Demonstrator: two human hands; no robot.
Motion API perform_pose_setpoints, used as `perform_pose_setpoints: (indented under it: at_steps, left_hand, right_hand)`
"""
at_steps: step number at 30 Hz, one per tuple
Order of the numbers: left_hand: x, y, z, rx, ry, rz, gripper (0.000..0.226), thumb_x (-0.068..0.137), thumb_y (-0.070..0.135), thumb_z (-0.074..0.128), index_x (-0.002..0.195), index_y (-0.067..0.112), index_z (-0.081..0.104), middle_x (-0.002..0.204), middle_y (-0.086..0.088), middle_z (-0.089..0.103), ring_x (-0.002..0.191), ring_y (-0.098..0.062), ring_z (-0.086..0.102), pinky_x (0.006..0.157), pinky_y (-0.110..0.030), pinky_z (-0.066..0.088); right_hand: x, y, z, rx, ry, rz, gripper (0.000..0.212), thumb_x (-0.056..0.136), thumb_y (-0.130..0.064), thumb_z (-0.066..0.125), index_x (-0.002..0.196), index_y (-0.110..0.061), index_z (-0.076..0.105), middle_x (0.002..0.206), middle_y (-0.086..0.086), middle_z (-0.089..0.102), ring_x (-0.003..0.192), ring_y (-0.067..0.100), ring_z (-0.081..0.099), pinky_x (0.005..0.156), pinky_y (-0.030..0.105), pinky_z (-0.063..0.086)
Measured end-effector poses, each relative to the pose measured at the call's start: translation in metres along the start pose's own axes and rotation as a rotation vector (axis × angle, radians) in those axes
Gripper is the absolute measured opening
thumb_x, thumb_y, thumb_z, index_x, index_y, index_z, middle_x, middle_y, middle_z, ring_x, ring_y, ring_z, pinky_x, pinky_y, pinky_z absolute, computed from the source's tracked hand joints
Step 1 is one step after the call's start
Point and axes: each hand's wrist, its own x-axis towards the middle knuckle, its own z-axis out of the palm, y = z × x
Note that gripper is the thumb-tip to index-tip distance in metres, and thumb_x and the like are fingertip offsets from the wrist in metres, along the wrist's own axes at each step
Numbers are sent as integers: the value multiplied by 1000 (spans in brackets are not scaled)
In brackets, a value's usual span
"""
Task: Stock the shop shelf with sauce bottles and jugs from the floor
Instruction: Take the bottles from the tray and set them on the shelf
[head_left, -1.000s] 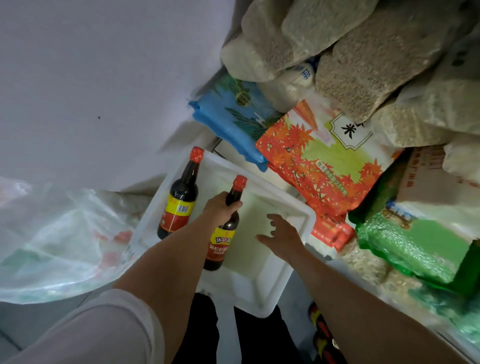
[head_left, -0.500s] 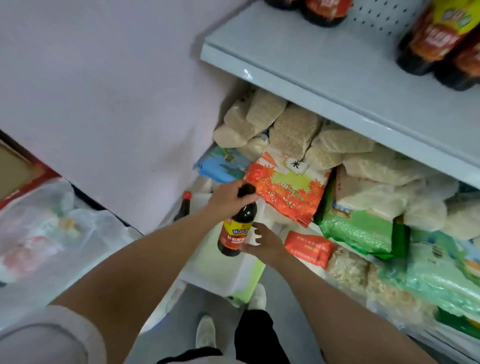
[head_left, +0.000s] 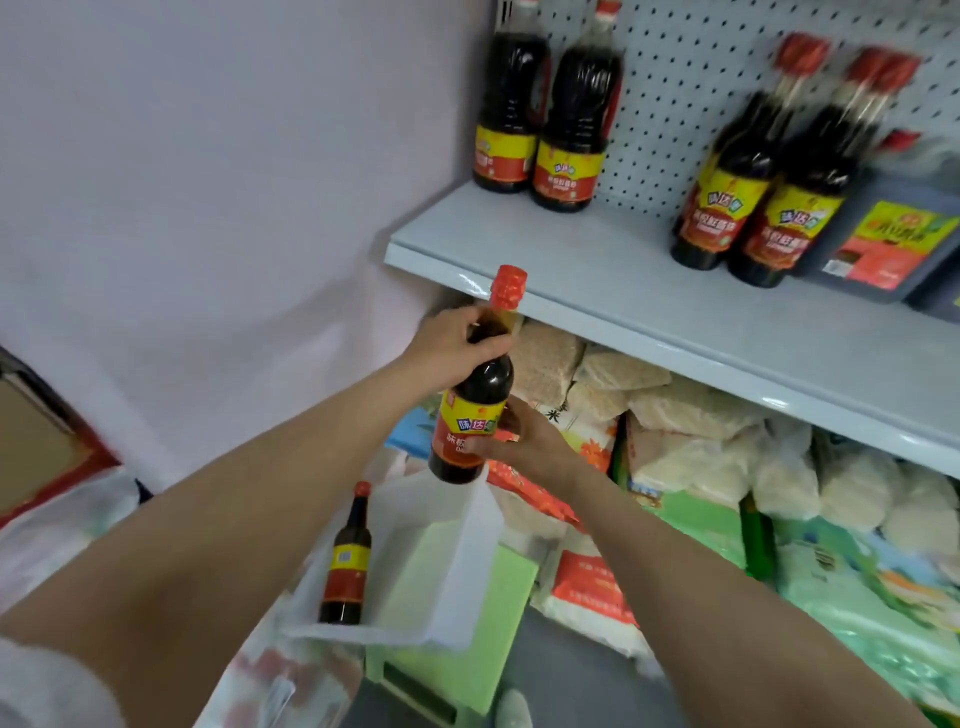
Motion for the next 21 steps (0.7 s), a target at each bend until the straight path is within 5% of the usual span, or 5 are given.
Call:
perform_pose_setpoints:
  at_steps: [3,7,12,21]
  left_hand:
    - [5,31,-9,-93,10,21,48,75,55,73,113,27,71,111,2,74,103,-13,67,100,-33,49]
    - [22,80,-16,-168,23,133,54,60,68,68,102,33,71,103,8,75,104,-14,69,101,-43,50]
    - [50,153,-11,-281,17,317,41,82,43,74,116,21,66,110,2,72,103,-9,67,95,-30,50]
    - [107,200,66,-190,-133,265,72,80,29,82,141,36,45,127,1,63,111,-21,63,88,-46,58]
  right_hand:
    - [-7,-31,-22,28,38,-84,64,75,-19,87,131,-23,57,120,-3,71,113,11,65,97,34,52]
    - [-17,-67,-59,29,167,-168,55,73,-15,88,119,-23,60,112,-1,72,103,11,67,86,24,54]
    - [-24,-109,-123,18,400,-282,60,69,-20,90,122,-23,62,108,-5,74,100,12,69,90,38,57]
    - [-16,-89,-218,-36,680,-234,63,71,-22,89,128,-24,62,110,-6,73,101,14,68,94,43,56]
